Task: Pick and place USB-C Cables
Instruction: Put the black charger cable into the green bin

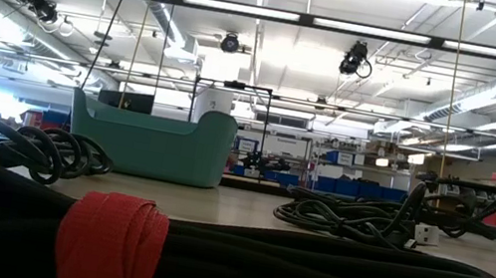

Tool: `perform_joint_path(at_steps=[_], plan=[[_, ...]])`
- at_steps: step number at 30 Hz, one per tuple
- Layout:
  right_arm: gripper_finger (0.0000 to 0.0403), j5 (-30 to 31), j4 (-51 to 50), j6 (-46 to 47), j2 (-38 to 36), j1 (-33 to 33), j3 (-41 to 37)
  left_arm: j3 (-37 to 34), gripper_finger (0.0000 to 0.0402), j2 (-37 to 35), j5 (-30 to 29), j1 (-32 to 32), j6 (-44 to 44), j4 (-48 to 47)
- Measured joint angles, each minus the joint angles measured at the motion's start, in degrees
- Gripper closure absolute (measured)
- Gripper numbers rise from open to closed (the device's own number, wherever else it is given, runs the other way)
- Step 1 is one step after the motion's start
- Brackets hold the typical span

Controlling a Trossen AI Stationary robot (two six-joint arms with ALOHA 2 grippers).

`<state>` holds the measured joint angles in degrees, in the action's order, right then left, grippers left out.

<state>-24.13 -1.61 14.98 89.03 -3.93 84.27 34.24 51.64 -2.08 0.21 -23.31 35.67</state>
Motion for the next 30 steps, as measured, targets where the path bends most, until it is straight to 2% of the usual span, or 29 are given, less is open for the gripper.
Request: perform_joint_path(at_steps=[13, 18, 30], plan=[[0.0377, 0.62, 2.01, -1.41, 0.00, -2.36, 0.02, 0.00, 0.0154, 6.91, 4.91, 0.00, -2.69, 8.83], [0.0377, 1.84, 1.88, -1.42, 0.00, -2.59, 0.02, 0.02, 0.0154, 7.29, 5.14, 0.70, -3.05, 9.78], [0.0377, 2.46, 3.81, -1.44, 2.17, -2.60, 0.10, 1.86, 0.0154, 7.23, 10.29, 2.60, -2.79, 10.20]])
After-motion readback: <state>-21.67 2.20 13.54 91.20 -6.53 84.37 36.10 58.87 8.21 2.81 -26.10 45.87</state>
